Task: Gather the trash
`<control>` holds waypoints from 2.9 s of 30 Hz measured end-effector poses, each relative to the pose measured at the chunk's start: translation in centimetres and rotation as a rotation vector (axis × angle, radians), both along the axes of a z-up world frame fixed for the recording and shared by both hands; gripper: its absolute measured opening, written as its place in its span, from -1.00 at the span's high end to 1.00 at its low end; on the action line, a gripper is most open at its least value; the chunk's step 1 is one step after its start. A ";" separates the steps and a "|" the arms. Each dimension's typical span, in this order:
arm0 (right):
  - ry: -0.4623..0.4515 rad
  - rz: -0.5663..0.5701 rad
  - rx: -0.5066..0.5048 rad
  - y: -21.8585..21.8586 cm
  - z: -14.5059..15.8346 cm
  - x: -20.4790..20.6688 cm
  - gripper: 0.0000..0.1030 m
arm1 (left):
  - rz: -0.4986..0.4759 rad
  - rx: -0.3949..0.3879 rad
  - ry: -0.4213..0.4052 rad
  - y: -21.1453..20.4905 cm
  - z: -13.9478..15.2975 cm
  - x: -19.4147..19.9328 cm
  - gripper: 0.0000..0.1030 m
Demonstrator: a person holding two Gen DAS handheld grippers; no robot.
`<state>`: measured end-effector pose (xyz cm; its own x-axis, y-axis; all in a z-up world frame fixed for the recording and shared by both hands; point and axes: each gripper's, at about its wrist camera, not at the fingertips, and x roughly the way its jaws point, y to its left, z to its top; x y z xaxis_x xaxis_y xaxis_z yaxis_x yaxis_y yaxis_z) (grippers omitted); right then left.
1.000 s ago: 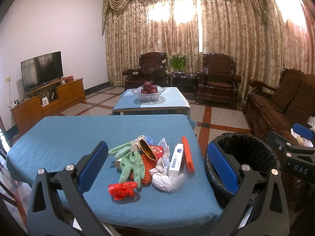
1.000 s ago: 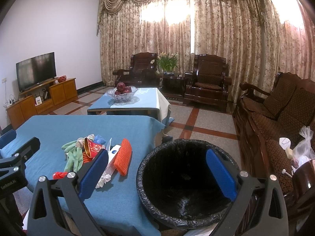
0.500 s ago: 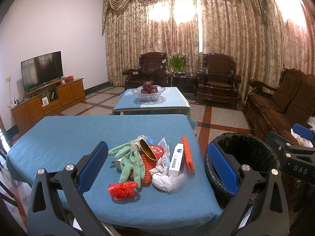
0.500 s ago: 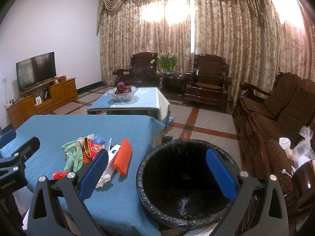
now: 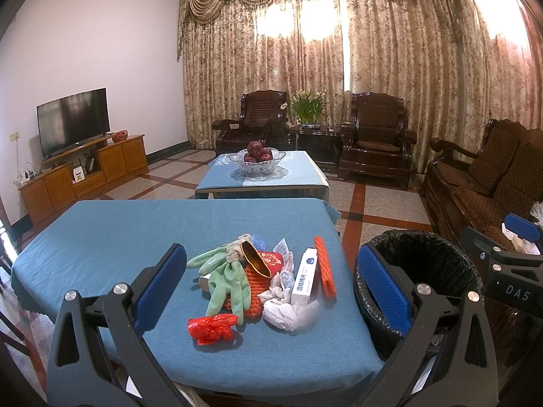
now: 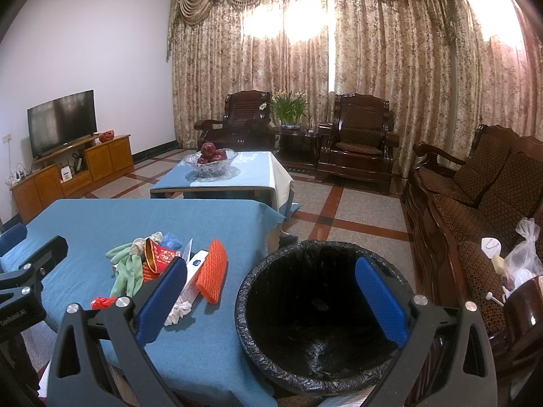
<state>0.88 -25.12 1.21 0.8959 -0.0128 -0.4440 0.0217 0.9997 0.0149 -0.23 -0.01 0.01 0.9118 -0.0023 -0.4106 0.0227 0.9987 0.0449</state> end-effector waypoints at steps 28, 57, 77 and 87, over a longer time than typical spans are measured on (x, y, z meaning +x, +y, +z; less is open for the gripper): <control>0.078 0.132 0.031 5.7 -5.6 5.8 -0.70 | 0.230 0.038 0.089 9.9 -3.8 4.0 -0.91; 0.343 0.389 0.022 13.3 -18.2 11.7 -0.18 | 0.121 -0.095 0.459 13.1 -17.6 10.2 0.07; 0.221 0.521 0.111 12.3 -11.4 9.1 0.80 | 0.127 -0.076 0.283 11.7 -9.3 6.4 0.13; 0.072 0.292 0.131 2.8 -5.2 8.3 0.80 | -0.087 -0.076 0.150 3.6 -4.4 8.8 0.13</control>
